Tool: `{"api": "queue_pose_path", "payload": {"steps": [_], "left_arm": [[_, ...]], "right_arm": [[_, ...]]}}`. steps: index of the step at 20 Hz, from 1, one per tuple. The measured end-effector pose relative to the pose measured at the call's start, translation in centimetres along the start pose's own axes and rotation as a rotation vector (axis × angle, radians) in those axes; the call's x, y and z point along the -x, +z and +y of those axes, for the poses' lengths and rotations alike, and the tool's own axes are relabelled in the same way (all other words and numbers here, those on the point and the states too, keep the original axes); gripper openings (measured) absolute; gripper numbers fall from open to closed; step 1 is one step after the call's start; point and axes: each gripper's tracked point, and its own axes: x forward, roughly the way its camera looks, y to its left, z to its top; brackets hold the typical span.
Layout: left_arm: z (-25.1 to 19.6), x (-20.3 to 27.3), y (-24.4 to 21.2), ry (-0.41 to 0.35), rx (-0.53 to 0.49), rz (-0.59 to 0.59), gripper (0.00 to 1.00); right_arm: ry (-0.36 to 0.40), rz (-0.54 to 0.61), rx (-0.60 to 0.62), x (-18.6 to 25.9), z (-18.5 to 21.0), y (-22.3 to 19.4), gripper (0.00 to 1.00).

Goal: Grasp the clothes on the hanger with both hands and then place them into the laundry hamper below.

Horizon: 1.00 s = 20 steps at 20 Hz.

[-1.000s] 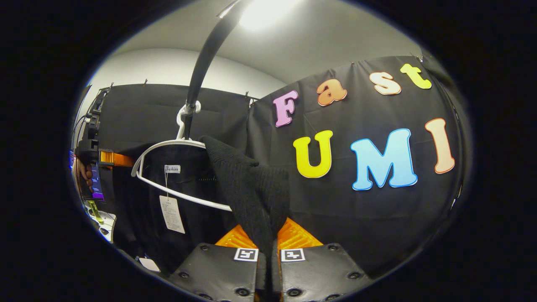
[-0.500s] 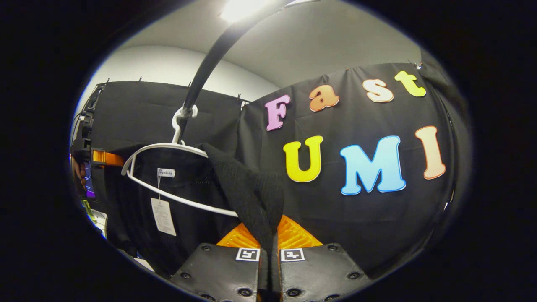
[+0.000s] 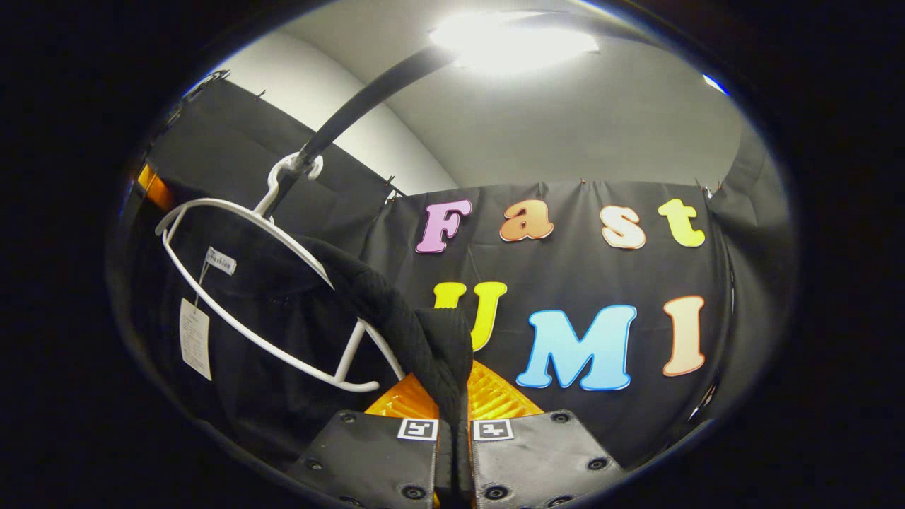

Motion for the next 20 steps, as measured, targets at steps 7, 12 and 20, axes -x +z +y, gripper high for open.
{"api": "queue_pose_path", "payload": {"steps": [7,12,20], "left_arm": [[1.2,-2.3,-0.4,-0.020,0.019,0.031,0.02],[1.0,-3.8,-2.6,-0.064,0.059,0.083,0.03],[0.7,-3.7,-3.7,-0.109,0.030,0.072,0.02]], "right_arm": [[0.025,-0.033,0.037,-3.3,0.6,-1.1,0.01],[0.086,0.012,0.004,-3.6,1.3,-4.5,0.04],[0.105,0.049,-0.064,-2.9,1.7,-6.3,0.04]]}}
